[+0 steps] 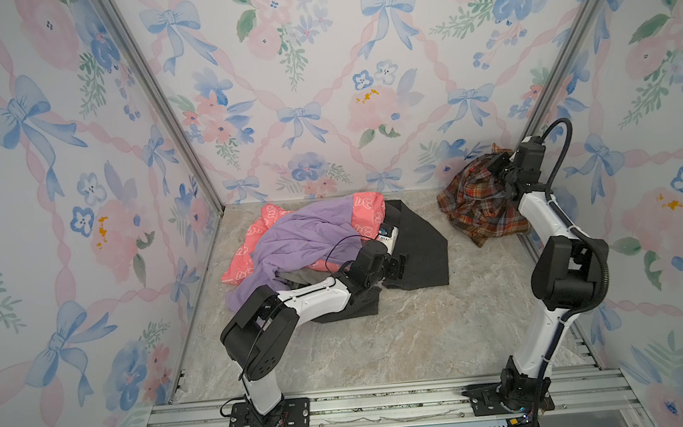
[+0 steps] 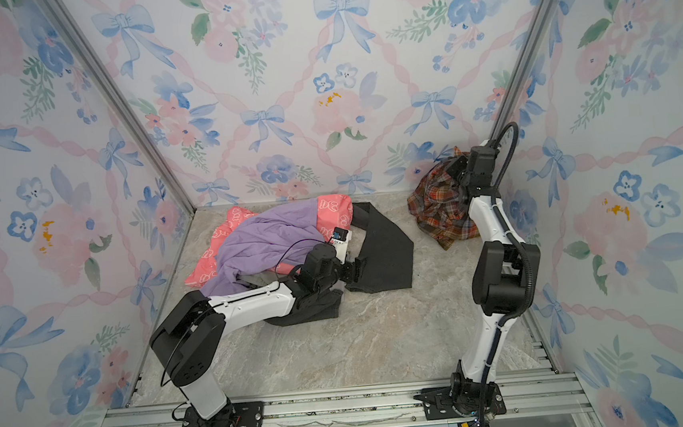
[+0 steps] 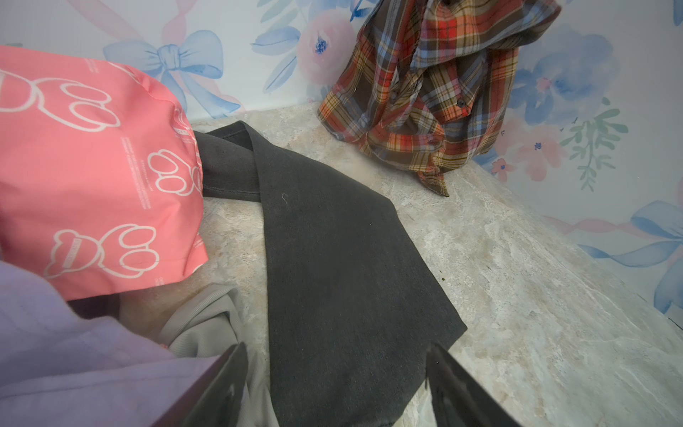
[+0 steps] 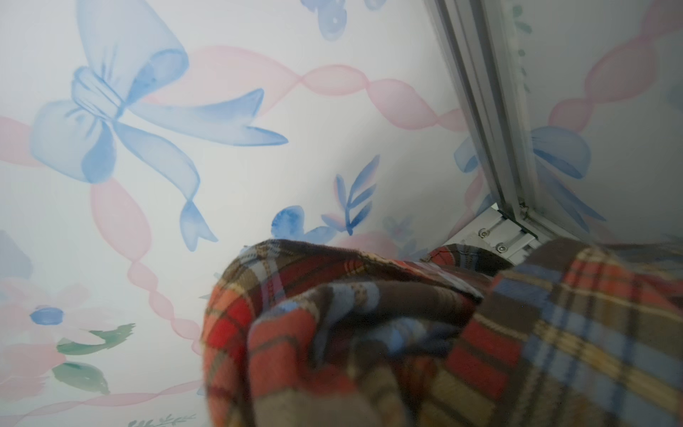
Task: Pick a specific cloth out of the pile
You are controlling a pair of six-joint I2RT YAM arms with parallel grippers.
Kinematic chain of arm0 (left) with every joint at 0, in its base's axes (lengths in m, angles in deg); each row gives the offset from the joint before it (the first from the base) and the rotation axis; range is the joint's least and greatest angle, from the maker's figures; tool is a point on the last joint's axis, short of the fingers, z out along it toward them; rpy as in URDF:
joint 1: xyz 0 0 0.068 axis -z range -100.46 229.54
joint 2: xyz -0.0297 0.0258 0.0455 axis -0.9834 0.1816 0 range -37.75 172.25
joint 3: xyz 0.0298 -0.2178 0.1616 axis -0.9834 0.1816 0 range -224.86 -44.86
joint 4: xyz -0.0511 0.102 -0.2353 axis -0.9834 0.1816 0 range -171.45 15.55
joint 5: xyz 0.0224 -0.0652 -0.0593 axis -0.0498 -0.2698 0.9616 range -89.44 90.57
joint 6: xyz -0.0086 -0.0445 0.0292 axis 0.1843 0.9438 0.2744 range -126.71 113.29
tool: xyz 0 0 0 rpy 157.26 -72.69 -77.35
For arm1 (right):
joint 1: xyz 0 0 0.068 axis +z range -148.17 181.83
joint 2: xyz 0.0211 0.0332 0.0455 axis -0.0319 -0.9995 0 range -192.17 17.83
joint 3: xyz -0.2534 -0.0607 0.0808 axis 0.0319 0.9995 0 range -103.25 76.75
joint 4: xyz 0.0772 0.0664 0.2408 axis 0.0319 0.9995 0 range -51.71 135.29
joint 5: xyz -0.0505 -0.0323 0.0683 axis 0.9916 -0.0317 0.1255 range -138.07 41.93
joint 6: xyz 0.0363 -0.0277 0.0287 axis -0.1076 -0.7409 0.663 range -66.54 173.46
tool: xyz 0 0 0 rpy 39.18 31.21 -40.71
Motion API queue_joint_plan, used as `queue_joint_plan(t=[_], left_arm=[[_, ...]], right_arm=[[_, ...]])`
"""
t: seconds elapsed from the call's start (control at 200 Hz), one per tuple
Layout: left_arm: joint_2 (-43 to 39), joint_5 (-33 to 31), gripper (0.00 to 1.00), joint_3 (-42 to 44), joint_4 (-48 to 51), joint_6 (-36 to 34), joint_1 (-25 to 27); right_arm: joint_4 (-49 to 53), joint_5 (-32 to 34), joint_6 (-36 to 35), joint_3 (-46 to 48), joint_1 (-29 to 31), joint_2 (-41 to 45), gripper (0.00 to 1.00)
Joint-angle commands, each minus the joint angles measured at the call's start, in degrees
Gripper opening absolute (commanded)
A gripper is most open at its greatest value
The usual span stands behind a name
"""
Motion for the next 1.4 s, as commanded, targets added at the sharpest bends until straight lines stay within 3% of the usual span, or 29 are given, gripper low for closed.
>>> queue_joint_plan(t=[0.0,0.26,0.66,0.835,0.91,1.145,1.395], left_arm=[[1.36,0.18,0.78,0.37,-0.61,0.92,-0.59],[2.49,0.31,0.77,0.71,-1.11,1.71,-0.86],[3.62,0.42,0.76,1.32,-1.37,2.89,-0.93],[4.19,0.96,0.76,1.92,-1.81,4.6,-0.95],[4.04,1.07,0.76,2.38,-1.91,5.42,-1.12],[-0.62,1.11,0.8,3.98,-2.05,5.77,-2.23],[-14.01,6.28,0.84,9.07,-2.17,11.52,-10.48]], right_arm=[[5.88,3.23,-4.65,-6.19,-0.14,-2.95,0.0],[16.28,3.54,-6.96,-14.07,-0.32,-12.18,0.0],[44.96,6.97,-9.83,-39.71,2.31,-32.08,0.0],[48.77,5.95,-9.2,-41.01,2.8,-35.37,0.03],[49.24,5.3,-8.96,-40.36,2.83,-36.18,0.09],[46.68,3.56,-7.38,-39.34,2.49,-35.07,0.48],[39.84,5.71,-6.27,-36.87,1.33,-23.57,0.82]])
